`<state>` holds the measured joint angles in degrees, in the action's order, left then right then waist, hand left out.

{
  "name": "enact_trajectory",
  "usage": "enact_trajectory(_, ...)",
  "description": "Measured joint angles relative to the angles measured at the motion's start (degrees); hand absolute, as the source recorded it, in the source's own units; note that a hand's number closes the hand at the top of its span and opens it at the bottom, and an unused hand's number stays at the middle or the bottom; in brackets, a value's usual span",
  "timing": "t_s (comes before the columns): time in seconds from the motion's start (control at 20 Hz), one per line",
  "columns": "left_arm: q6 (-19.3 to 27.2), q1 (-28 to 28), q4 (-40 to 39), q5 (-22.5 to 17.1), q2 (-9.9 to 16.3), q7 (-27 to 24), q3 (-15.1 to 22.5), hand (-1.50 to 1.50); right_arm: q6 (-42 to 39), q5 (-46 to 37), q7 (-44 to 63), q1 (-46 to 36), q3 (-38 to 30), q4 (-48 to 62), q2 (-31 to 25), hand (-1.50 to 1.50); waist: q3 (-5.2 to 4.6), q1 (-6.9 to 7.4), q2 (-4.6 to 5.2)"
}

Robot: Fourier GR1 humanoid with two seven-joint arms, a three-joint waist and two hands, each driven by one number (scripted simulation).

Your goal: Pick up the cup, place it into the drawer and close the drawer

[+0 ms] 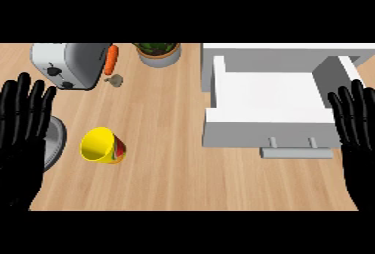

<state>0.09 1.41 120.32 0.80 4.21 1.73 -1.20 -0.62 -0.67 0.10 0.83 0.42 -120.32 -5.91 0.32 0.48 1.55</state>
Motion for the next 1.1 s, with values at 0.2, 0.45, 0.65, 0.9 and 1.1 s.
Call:
enact_trajectory(0.2,-1.2,0.0,-0.4,-0.2,0.0,0.2,1.0,-1.5,0.4,0.0,-0.9,-2.0,-1.0,2.6,0.6,-1.5,-0.19,-0.27,-0.98)
enact_trajectory(0.45,-1.5,-3.8,-0.9,-5.8,-2.1,1.0,2.8,-1.5,-0.6,-0.7,1.0,-2.4,-1.0,2.6,-0.8,-1.5,-0.32,-0.26,-1.4)
enact_trajectory(0.65,-1.5,-6.0,-0.9,-10.2,-2.9,2.5,2.4,-1.5,-1.9,-1.5,1.0,-1.5,-0.7,2.8,-1.5,-1.5,-0.32,-0.34,-1.51)
enact_trajectory(0.9,-3.3,-8.5,-4.2,-13.1,-3.0,0.2,0.4,-1.5,-2.8,-1.6,0.9,-2.2,-1.0,3.9,-1.4,-1.5,-0.33,-0.36,-1.55)
enact_trajectory(1.1,-4.4,-9.9,-7.7,-13.8,-2.1,-2.1,-2.6,-1.5,-3.9,-0.6,0.7,-2.5,-2.6,4.6,-2.1,-1.5,-0.33,-0.38,-1.55)
